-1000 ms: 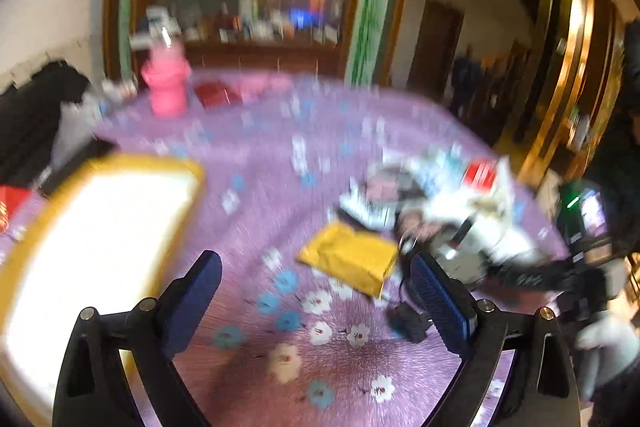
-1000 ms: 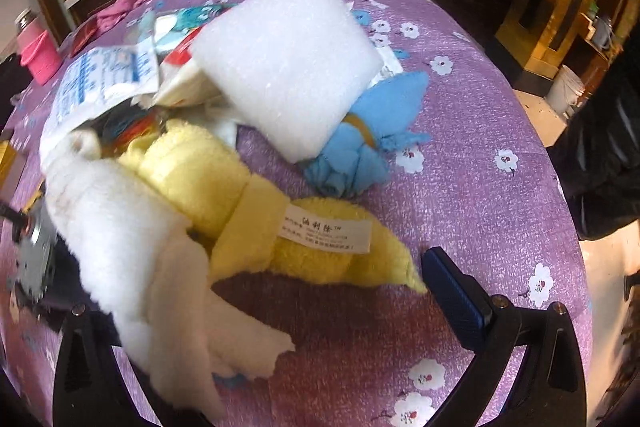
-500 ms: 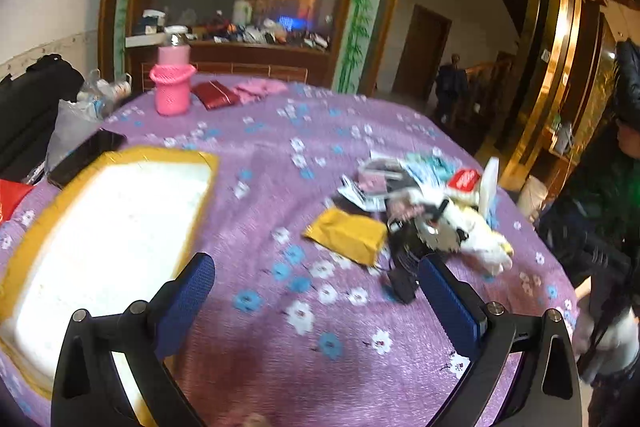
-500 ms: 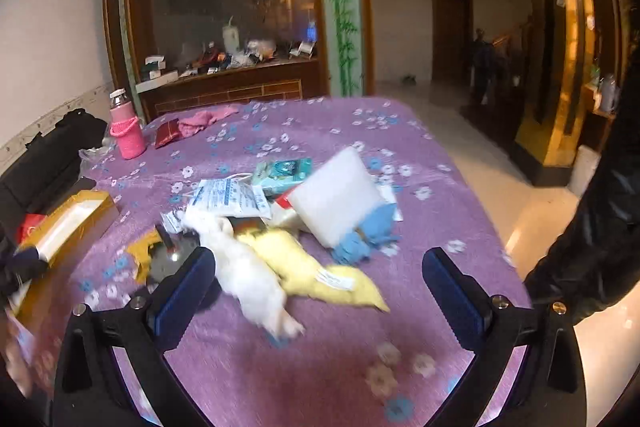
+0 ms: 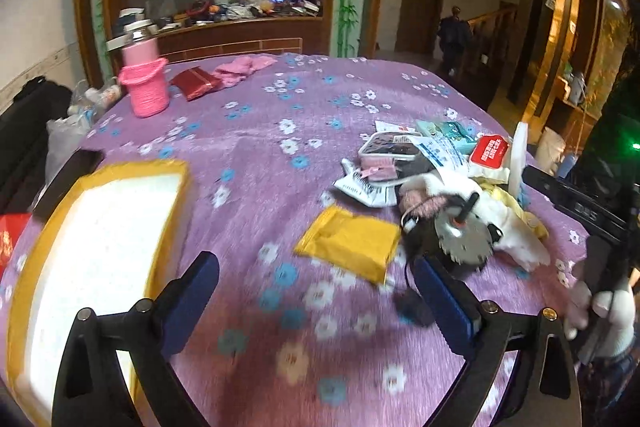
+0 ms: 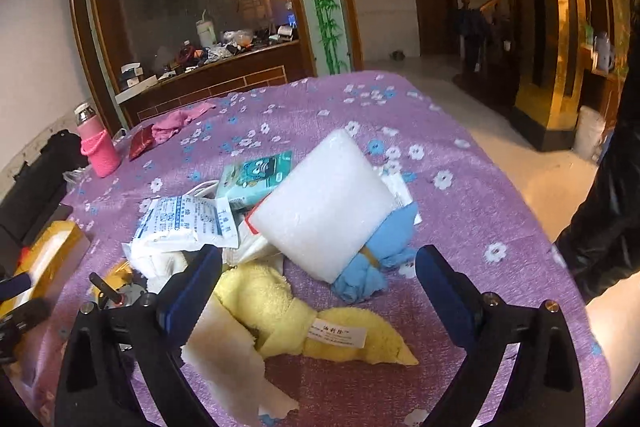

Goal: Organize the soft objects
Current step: 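Grasp the yellow padded envelope with the left tool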

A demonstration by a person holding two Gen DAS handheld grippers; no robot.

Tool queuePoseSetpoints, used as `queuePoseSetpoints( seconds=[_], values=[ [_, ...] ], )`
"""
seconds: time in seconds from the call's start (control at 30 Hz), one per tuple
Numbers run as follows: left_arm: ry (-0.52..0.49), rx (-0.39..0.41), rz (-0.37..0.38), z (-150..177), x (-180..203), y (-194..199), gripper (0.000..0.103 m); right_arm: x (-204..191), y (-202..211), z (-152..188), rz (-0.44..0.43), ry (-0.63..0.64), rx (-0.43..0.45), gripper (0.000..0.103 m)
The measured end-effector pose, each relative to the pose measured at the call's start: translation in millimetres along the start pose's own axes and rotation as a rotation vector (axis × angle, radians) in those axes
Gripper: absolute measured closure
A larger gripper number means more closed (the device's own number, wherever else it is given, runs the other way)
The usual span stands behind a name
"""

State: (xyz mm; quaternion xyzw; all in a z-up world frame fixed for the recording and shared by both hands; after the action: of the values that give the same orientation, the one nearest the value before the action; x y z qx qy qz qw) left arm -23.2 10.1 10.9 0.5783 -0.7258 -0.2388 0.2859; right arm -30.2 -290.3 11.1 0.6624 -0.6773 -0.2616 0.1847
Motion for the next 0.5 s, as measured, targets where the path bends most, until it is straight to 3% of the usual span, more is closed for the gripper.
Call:
queuePoseSetpoints(
  seconds=[0.17, 0.33, 0.5],
  values=[
    [-0.050, -0.072, 0.023, -7.7, 9.1, -36.7, 0.015, 5.5, -6.4, 3.4, -0.015, -0.024, -0.026, 0.006],
    [-0.089, -0.154, 0.070, 1.6, 17.9, -68.0, 0.015, 4.5, -3.6, 5.0, -0.017, -0.033, -0.032, 0.006],
    [-0.208, -0.187, 0.056, 6.6, 39.0, -90.7, 0.020, 6.3, -6.0, 6.4, -0.016, -0.041, -0.045, 0.006]
  ],
)
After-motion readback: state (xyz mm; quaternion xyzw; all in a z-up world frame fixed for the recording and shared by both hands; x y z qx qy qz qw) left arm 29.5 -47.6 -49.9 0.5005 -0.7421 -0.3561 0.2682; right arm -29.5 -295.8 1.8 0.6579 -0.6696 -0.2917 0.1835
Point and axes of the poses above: each gripper's, at about its wrist camera, not at the fingertips, and y roughly against the way its jaws point, x to its right, z to its underside, the point moved 9 cm from there along -y, roughly the way its jaws point, and after that the axes turned 5 degrees about y, right-handed, at the moved point
